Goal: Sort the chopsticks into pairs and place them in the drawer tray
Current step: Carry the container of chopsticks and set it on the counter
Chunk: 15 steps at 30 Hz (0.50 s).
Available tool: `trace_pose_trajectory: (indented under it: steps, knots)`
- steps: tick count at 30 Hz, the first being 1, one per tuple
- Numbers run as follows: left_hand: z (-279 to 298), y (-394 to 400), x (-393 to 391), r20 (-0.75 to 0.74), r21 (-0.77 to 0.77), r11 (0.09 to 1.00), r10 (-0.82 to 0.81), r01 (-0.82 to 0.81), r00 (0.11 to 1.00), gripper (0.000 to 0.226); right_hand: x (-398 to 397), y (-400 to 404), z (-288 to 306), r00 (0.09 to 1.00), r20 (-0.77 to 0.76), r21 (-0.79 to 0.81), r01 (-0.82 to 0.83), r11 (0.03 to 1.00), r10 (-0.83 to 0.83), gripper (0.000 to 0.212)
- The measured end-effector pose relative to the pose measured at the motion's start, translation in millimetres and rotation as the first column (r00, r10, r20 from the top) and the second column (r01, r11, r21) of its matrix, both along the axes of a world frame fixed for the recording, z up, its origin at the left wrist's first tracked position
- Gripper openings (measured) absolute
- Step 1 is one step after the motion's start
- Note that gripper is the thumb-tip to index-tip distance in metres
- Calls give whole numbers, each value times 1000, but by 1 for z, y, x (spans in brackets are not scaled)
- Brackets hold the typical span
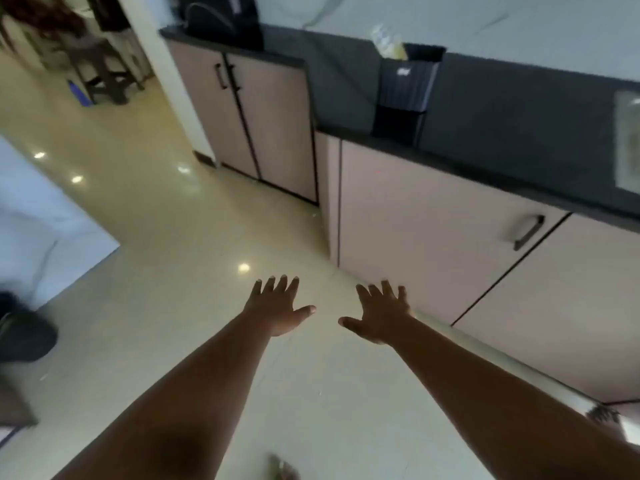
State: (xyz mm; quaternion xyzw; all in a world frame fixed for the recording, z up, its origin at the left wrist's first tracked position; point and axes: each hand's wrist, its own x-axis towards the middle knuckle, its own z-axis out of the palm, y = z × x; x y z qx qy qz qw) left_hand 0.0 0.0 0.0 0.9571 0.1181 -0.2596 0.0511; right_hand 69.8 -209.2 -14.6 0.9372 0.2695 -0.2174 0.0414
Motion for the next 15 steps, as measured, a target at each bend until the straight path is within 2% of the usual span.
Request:
trace_pose_trajectory:
  steps: [7,11,15]
  knots:
    - [31,-13,166,206,33,973,-231,229,951,90,127,-24,49,974,154,78,156,985,-166,92]
    - [65,4,276,339,5,968,-238,252,910,94,218,-14,100,916,275,193,244,950,-292,91]
    - [98,23,361,424,-41,965,-217,257,879,97,284,1,137,842,287,355,349,867,-456,90]
